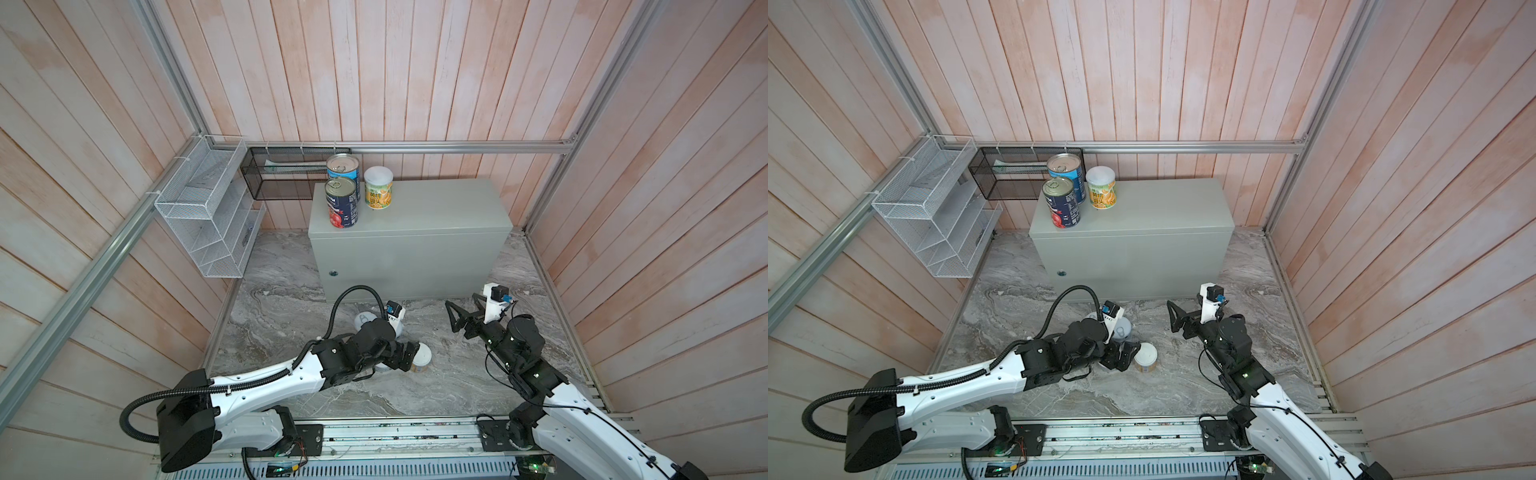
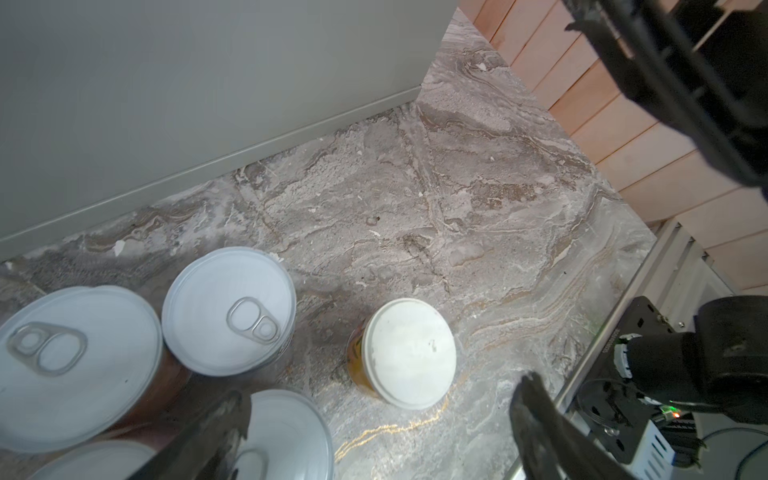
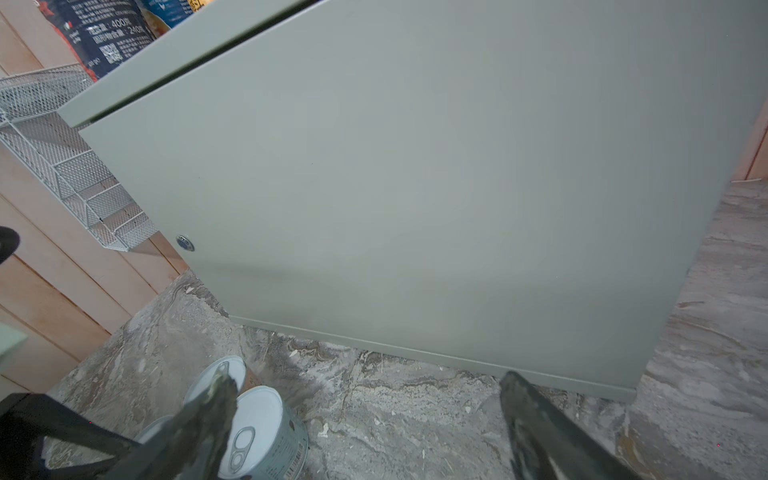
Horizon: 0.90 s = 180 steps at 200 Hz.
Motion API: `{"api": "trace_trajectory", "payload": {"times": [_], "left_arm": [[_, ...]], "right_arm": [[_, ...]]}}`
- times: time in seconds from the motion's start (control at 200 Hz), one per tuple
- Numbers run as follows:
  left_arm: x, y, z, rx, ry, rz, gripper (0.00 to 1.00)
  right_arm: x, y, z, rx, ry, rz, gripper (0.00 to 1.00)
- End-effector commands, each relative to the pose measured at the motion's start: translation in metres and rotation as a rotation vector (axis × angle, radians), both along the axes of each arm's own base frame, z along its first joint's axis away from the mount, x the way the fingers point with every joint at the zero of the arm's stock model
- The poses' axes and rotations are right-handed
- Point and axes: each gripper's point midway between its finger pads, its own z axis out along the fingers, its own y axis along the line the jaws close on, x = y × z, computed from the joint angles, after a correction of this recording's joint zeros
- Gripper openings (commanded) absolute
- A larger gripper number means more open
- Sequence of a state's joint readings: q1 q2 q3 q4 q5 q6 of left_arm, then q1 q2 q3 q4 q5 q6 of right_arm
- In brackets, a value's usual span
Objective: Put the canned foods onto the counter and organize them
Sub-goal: 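Withdraw the right gripper while the left gripper moves over the floor cans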
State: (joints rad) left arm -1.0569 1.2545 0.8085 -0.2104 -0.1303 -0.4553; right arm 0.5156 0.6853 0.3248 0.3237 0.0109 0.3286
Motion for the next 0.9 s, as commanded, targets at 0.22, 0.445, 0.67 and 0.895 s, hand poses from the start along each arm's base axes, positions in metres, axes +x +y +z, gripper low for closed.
{"api": "trace_trajectory", "payload": {"times": [0.22, 0.445, 0.67, 0.895], "left_arm": [[0.002, -0.028, -0.016, 0.048, 0.037, -0.082, 1.0], [0.003, -0.035, -0.035, 0.076, 0.077, -0.085, 1.0], [-0.002, -0.041, -0.054, 0.115, 0.111, -0.129, 1.0], [-0.003, -0.049, -0.063, 0.132, 0.122, -0.166, 1.0]], "right_arm": [[-0.01, -0.026, -0.033, 0.054, 0.081, -0.107, 0.98], [-0.018, -0.043, -0.023, 0.03, 0.056, -0.167, 0.98], [-0.021, -0.049, -0.029, 0.042, 0.062, -0.19, 0.98], [-0.02, -0.048, -0.037, 0.09, 0.09, -0.191, 0.98]]}}
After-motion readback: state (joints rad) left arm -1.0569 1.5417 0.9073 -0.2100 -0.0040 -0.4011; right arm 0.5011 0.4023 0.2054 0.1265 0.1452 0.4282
